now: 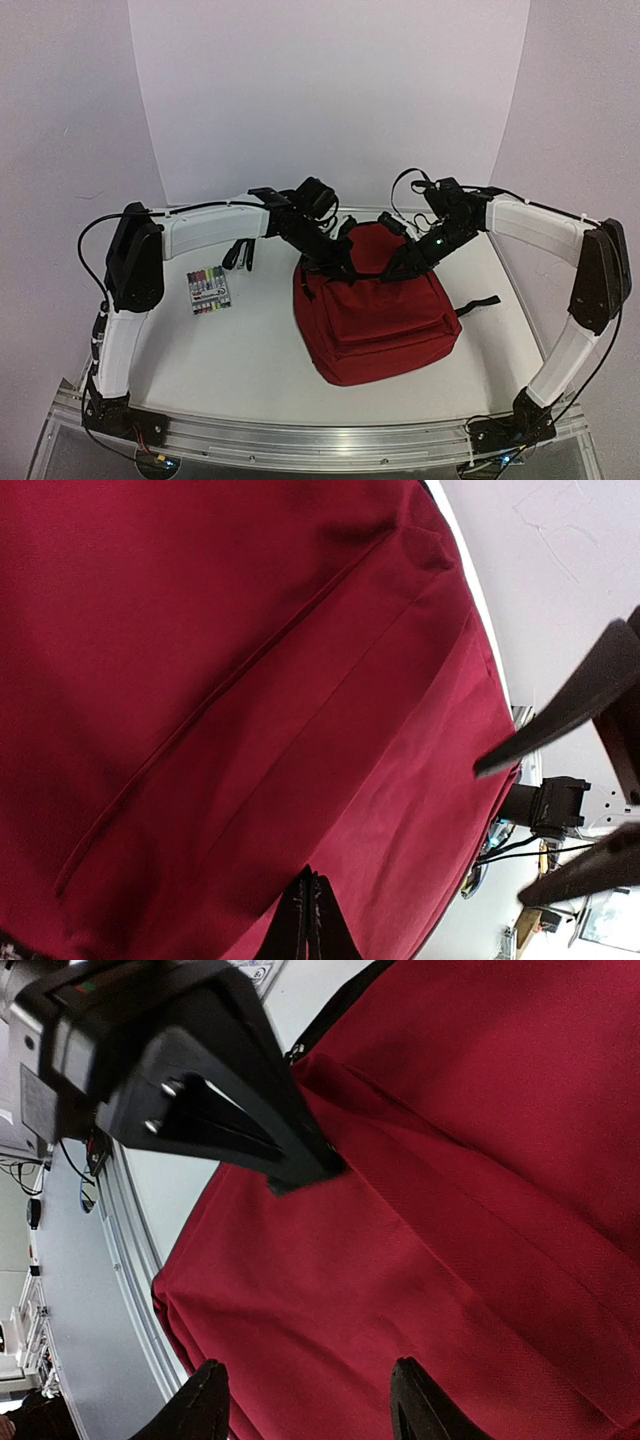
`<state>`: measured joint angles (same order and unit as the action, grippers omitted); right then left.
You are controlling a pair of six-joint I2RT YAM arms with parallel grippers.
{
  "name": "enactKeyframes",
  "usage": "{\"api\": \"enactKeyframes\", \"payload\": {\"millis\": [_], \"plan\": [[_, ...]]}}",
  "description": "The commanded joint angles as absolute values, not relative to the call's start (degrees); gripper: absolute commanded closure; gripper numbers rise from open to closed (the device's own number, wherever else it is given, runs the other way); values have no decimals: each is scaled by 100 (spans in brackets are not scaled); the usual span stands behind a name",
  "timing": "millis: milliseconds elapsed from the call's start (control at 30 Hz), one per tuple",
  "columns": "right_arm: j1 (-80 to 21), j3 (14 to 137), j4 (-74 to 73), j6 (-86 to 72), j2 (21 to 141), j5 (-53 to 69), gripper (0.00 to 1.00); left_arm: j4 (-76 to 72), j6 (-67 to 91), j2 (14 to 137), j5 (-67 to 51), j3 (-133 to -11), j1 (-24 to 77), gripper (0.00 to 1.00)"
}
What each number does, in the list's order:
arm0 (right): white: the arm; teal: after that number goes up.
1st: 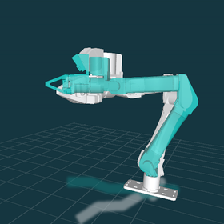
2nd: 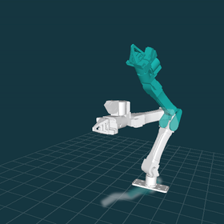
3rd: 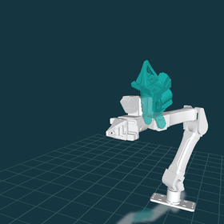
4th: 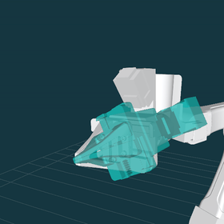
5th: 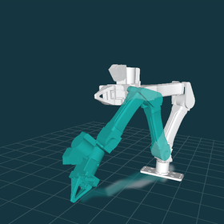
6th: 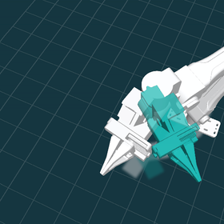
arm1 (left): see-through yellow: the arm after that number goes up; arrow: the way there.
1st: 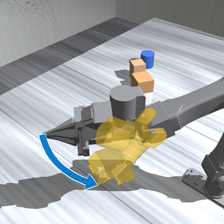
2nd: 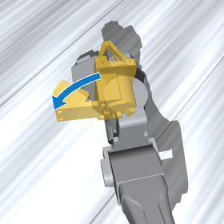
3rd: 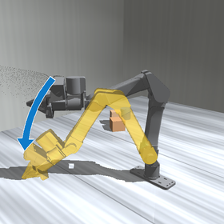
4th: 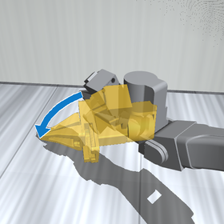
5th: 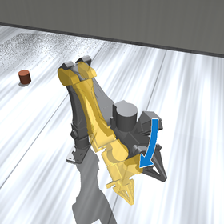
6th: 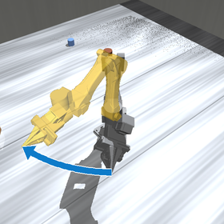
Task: Pack the student bag
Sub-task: Unzip the student bag at the center of the board.
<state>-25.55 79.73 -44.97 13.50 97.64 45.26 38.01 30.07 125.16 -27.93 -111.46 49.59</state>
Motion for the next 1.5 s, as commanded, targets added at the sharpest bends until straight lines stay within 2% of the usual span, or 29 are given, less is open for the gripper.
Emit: {"api": "enactKeyframes", "payload": {"millis": [0, 233, 367, 533, 867, 1167, 1300, 1400, 1467], "plan": [[-2545, 7747, -3910, 1005, 9481, 4557, 46, 3486, 3106, 12802, -3000, -11686, 5025, 100], [-2545, 7396, -3497, 696, 9423, 4461, 45, 3083, 3369, 13040, -3152, -11917, 5035, 99], [-2544, 7357, -3402, 637, 9497, 4378, 44, 3331, 3453, 12954, -2898, -11885, 5005, 82], [-2602, 7356, -3364, 579, 9548, 4339, 44, 3428, 3557, 12357, -2534, -11511, 4914, 69], [-2890, 7508, -3054, 345, 9783, 3589, 46, 3492, 3668, 11341, -2117, -10395, 4809, 62], [-3316, 7775, -2890, 288, 10295, 3376, 49, 3462, 3853, 10945, -1779, -9765, 4773, 60], [-3559, 7817, -2707, 219, 10426, 2635, 56, 3526, 3867, 10929, -1698, -9724, 4777, 59], [-3685, 7806, -2539, 190, 10464, 1832, 57, 3594, 3849, 10932, -1627, -9706, 4781, 52], [-3779, 7760, -2469, 253, 10458, 1323, 64, 3653, 3800, 10940, -1554, -9693, 4787, 50]]}}
